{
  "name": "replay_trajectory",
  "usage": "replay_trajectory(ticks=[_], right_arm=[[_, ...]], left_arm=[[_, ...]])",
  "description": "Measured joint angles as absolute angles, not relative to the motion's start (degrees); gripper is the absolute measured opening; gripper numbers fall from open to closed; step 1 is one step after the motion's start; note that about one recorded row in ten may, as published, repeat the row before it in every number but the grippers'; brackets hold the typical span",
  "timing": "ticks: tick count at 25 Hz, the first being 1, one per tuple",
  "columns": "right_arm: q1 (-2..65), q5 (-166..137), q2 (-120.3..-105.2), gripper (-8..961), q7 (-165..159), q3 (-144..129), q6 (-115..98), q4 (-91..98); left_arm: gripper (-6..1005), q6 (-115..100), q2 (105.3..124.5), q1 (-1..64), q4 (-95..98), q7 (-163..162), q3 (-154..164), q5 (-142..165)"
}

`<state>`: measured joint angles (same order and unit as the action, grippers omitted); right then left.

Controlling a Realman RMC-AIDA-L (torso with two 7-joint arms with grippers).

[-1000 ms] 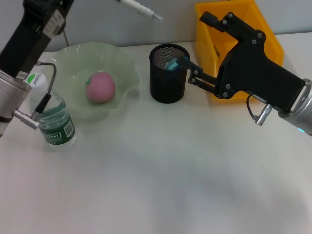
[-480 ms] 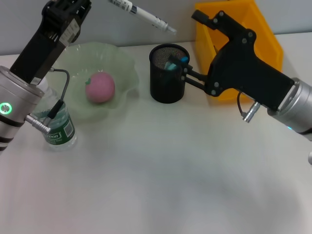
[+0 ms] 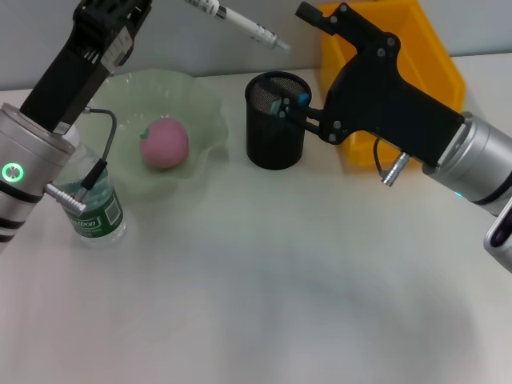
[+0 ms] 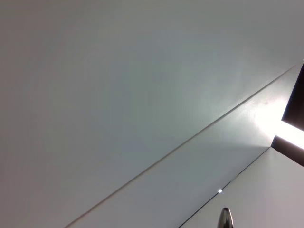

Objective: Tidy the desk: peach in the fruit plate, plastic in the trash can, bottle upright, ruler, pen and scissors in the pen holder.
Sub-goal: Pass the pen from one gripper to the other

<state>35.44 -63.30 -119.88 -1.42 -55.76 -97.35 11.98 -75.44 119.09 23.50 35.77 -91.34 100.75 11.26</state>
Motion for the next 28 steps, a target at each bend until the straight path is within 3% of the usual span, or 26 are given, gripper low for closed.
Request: replay_trajectory(ticks=[28], right_arm=[[37.60, -63.28, -119.88, 563, 2.46, -55.81, -96.26, 10.37]], left_arm=[[199, -74.52, 119.18, 22.98, 36.79, -92.25, 102.96, 10.46]])
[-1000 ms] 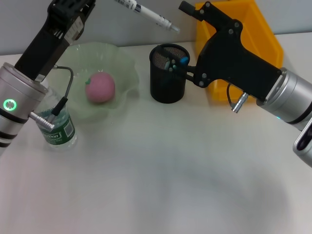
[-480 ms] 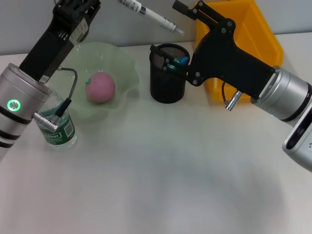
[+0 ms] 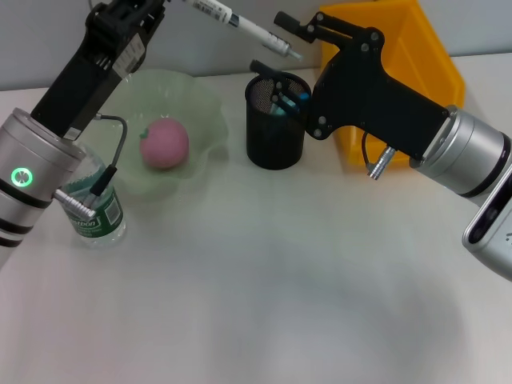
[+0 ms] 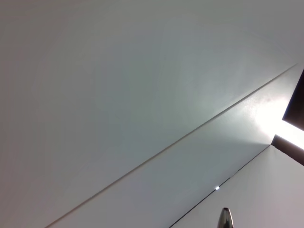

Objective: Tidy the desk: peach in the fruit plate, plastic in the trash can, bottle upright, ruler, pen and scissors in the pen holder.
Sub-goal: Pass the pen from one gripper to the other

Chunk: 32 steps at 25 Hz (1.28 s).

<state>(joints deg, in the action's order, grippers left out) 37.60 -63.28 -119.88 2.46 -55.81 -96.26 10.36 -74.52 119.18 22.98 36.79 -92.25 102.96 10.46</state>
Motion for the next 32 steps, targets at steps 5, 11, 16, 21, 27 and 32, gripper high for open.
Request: replay_trajectory(ticks=[5, 11, 16, 21, 27, 32], right_arm=[[37.62, -63.28, -119.88, 404, 2.47, -55.81, -96.41, 10.37], [37.62, -63.28, -119.88, 405, 2.46, -55.81, -96.62, 10.37], [37.62, -63.28, -119.88, 395, 2.46, -55.81, -96.66, 10.37], [37.62, -63.28, -119.88, 322, 2.47, -55.81, -96.64, 10.37], [37.62, -63.28, -119.88, 217, 2.47, -55.78, -96.63, 10.38], [37.62, -63.28, -119.88, 217, 2.46, -55.78, -96.50, 10.37]], left_arm=[[202, -74.53, 119.18, 22.94, 36.90, -92.28, 103.18, 10.13], [206, -74.53, 119.18, 22.95, 36.92, -92.29, 103.46, 10.10], [209, -74.53, 119.18, 22.92, 36.92, -92.31, 103.54, 10.10], [212, -74.53, 119.18, 22.94, 36.91, -92.54, 103.63, 10.11], [216, -74.53, 119.18, 23.18, 36.52, -92.82, 103.62, 10.11], [219, -74.53, 119.18, 23.20, 36.47, -92.82, 103.62, 10.11]])
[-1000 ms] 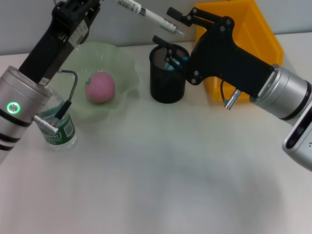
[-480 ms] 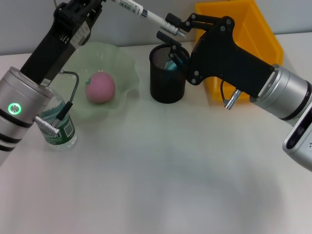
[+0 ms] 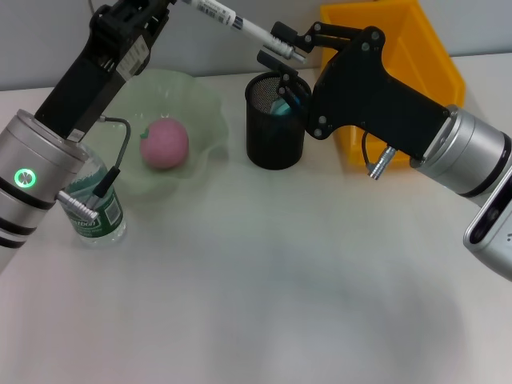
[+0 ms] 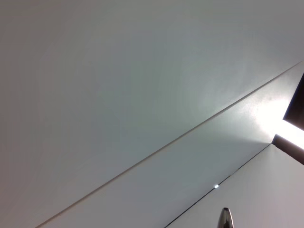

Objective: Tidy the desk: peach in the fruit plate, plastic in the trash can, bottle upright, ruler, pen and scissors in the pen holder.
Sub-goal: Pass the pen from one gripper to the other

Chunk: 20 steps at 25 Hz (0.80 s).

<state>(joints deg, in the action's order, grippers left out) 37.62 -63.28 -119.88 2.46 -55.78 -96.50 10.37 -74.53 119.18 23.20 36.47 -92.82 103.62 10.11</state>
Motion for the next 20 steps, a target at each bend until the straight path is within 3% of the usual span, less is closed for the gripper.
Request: replay_trajectory(ticks=[5, 7, 20], right_arm=[[37.64, -63.28, -119.88, 213, 2.47, -55.72, -96.30, 10.37], [37.67, -63.28, -119.88, 131, 2.31, -55.72, -96.22, 10.37], [37.74, -63.28, -119.88, 136, 2.16, -55.79, -96.56, 10.38]], left_arm=[[223, -74.53, 119.18, 23.08, 36.47, -92.82, 103.62, 10.11], [224, -74.53, 119.18, 23.06, 36.47, -92.82, 103.62, 10.11], [232, -75.26, 119.10, 22.89, 36.38, -92.53, 103.10, 9.90]])
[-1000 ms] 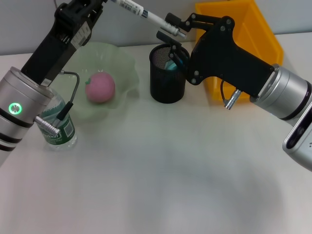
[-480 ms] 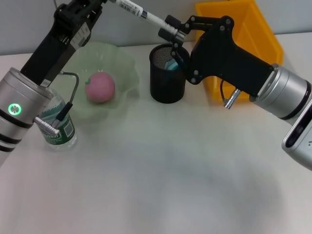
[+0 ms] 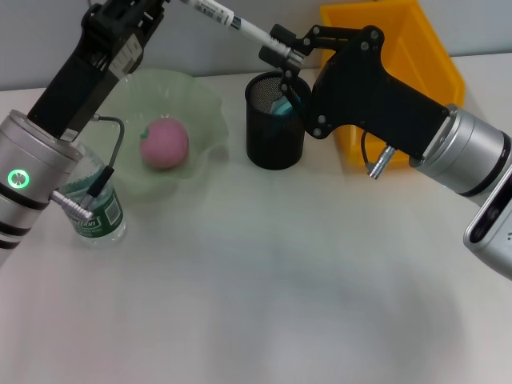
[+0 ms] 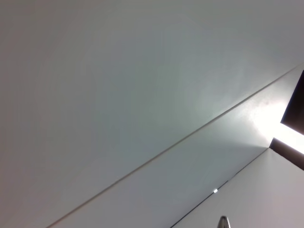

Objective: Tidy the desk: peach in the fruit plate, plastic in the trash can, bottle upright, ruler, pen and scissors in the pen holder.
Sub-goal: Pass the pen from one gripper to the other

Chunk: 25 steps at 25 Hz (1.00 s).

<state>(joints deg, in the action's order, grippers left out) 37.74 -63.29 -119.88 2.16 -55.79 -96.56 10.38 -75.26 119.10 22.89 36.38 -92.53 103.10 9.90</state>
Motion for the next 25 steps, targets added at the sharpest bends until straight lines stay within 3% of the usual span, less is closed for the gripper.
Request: replay_trajectory(ticks=[6, 9, 14, 20, 25], right_arm=[[37.70, -63.28, -119.88, 138, 2.19, -55.81, -96.67, 10.37], [37.70, -63.28, -119.88, 139, 2.21, -55.81, -96.68, 10.37], [37.70, -63.28, -119.88, 141, 2.29, -55.81, -96.68, 10.37], [37.70, -63.28, -119.88, 143, 2.31, -55.81, -96.68, 10.37], [37.73, -63.38, -119.88, 145, 2.32, -55.84, -96.68, 10.37]], left_arm=[[236, -75.60, 119.09, 22.53, 36.26, -92.28, 103.08, 9.25], [480, -75.66, 119.09, 22.51, 35.95, -92.27, 103.08, 9.22], [684, -75.69, 119.04, 22.50, 35.52, -92.04, 102.93, 8.78], [795, -75.76, 119.00, 22.57, 34.89, -91.78, 102.91, 8.26], [795, -75.77, 119.00, 22.77, 34.64, -91.67, 102.92, 8.10]])
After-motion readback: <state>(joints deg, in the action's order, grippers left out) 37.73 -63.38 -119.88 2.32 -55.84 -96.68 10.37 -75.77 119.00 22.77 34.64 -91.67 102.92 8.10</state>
